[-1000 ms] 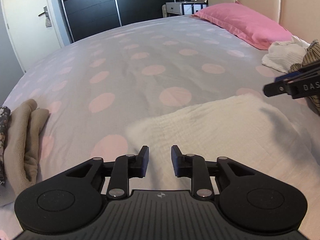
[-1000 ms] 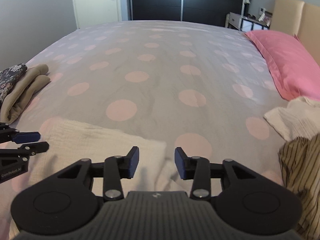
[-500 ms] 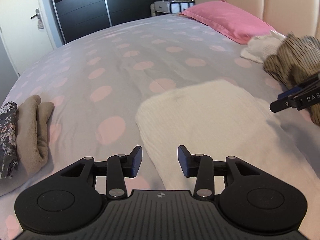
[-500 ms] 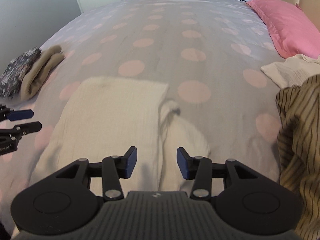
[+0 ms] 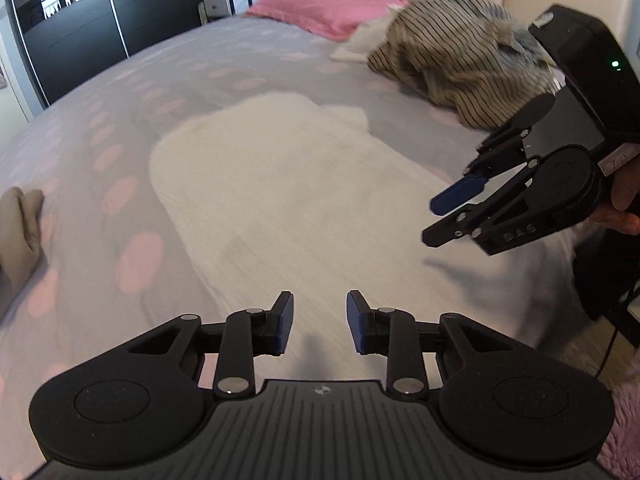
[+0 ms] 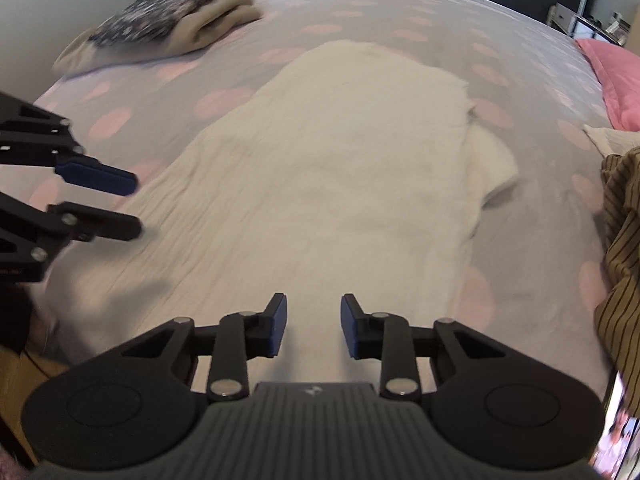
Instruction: Fold clothes
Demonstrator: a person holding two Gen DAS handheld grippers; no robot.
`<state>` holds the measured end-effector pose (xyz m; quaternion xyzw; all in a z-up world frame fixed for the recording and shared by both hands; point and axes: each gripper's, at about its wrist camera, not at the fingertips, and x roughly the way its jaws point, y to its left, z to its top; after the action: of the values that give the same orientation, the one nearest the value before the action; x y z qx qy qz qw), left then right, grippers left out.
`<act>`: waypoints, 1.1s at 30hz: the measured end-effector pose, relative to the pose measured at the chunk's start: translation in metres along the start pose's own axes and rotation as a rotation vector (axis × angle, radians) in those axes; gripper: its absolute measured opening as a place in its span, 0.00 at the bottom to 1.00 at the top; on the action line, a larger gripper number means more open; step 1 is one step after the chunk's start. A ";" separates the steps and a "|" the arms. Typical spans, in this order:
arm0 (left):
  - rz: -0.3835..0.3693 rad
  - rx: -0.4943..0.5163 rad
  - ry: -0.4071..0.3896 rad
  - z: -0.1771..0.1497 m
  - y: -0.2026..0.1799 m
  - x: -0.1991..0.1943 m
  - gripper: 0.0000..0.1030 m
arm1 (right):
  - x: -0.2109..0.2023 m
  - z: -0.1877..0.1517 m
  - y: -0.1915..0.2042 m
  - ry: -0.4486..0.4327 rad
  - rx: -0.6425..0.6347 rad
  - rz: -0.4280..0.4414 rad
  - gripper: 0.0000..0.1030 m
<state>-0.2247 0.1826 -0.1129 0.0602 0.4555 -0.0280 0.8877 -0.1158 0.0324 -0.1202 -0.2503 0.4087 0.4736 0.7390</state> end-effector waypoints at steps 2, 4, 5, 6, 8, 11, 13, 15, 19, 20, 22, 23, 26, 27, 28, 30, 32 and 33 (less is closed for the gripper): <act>0.002 0.038 0.039 -0.011 -0.018 0.004 0.23 | -0.002 -0.012 0.017 0.013 -0.032 0.001 0.31; 0.002 0.070 0.068 -0.018 -0.030 0.009 0.23 | -0.002 -0.025 0.029 0.038 -0.065 0.004 0.31; -0.003 0.075 0.080 -0.022 -0.034 0.011 0.23 | -0.001 -0.031 0.035 0.051 -0.078 0.005 0.31; -0.007 0.078 0.094 -0.025 -0.036 0.014 0.23 | 0.000 -0.036 0.039 0.062 -0.093 0.004 0.31; -0.011 0.089 0.125 -0.029 -0.040 0.019 0.23 | 0.004 -0.045 0.045 0.077 -0.129 -0.003 0.31; -0.013 0.102 0.196 -0.037 -0.040 0.031 0.23 | 0.005 -0.052 0.043 0.078 -0.154 0.005 0.31; -0.025 0.111 0.232 -0.042 -0.038 0.037 0.23 | 0.006 -0.053 0.037 0.093 -0.136 0.026 0.31; -0.031 0.112 0.257 -0.043 -0.036 0.039 0.23 | 0.005 -0.053 0.034 0.107 -0.131 0.039 0.31; -0.044 0.081 0.307 -0.044 -0.030 0.038 0.23 | 0.002 -0.056 0.030 0.132 -0.127 0.035 0.31; -0.043 0.084 0.314 -0.046 -0.030 0.037 0.23 | 0.001 -0.057 0.027 0.139 -0.118 0.033 0.31; -0.038 0.091 0.326 -0.049 -0.032 0.034 0.23 | -0.001 -0.060 0.023 0.154 -0.098 0.031 0.31; -0.035 0.094 0.332 -0.051 -0.034 0.032 0.23 | -0.001 -0.062 0.020 0.161 -0.080 0.033 0.32; -0.025 0.104 0.348 -0.056 -0.037 0.026 0.23 | -0.007 -0.068 0.013 0.152 -0.036 0.029 0.31; -0.022 0.115 0.338 -0.057 -0.039 0.024 0.23 | -0.010 -0.069 0.012 0.142 -0.028 0.025 0.31; -0.020 0.134 0.318 -0.057 -0.042 0.021 0.23 | -0.012 -0.069 0.014 0.119 -0.041 0.010 0.31; -0.020 0.178 0.257 -0.055 -0.049 0.015 0.23 | -0.019 -0.070 0.018 0.065 -0.076 -0.023 0.32; -0.017 0.216 0.196 -0.052 -0.056 0.008 0.25 | -0.027 -0.071 0.021 0.021 -0.125 -0.034 0.33; -0.015 0.235 0.170 -0.051 -0.058 0.005 0.30 | -0.031 -0.071 0.022 -0.002 -0.154 -0.037 0.33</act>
<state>-0.2686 0.1317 -0.1508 0.1627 0.5229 -0.0827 0.8326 -0.1689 -0.0276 -0.1319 -0.3135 0.3655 0.4900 0.7266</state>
